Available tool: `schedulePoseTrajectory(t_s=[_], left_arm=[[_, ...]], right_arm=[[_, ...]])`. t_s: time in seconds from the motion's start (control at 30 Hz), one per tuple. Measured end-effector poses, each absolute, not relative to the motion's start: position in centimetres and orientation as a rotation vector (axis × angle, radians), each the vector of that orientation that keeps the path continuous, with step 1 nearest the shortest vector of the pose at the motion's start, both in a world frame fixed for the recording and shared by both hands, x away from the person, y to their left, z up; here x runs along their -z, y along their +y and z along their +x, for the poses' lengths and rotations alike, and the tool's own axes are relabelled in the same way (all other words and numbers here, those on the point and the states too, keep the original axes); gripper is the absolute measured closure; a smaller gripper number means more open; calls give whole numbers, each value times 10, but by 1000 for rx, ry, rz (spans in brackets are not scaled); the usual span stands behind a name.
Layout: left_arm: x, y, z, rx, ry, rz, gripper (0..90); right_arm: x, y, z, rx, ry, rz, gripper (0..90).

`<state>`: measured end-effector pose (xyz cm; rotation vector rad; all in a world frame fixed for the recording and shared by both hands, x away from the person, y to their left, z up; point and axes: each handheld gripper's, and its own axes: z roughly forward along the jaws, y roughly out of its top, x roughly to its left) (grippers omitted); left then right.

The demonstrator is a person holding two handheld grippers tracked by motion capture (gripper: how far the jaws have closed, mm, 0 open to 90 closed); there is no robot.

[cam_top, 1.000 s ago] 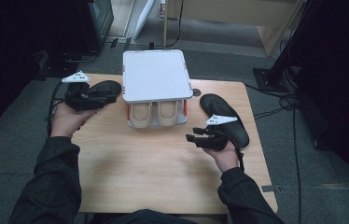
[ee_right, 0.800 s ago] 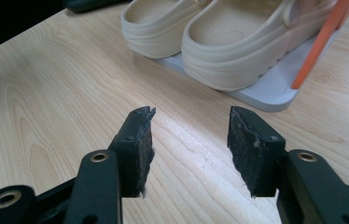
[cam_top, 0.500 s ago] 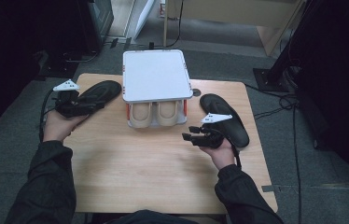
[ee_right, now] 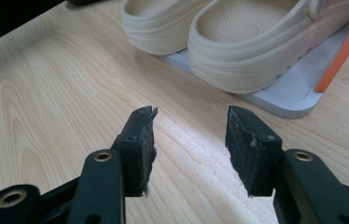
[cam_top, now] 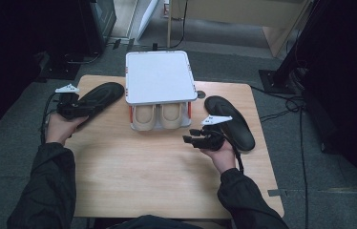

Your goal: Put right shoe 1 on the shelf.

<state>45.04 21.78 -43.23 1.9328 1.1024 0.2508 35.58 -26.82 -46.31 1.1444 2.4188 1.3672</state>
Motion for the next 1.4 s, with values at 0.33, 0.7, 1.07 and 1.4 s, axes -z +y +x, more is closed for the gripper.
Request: schedulePoseTrajectory(t_s=[0.33, 0.7, 1.07, 1.4], left_arm=[[455, 239, 466, -256, 1178, 1928, 535], [474, 242, 476, -233, 1280, 1925, 601], [484, 244, 475, -222, 1311, 1906, 758], [481, 234, 473, -214, 1282, 1943, 853]], right_arm=[[459, -269, 353, -1346, 2391, 1138, 545], [453, -274, 349, -1358, 2323, 1130, 551], [451, -277, 349, -1358, 2298, 1144, 552], [452, -278, 350, -1340, 2297, 1149, 558]])
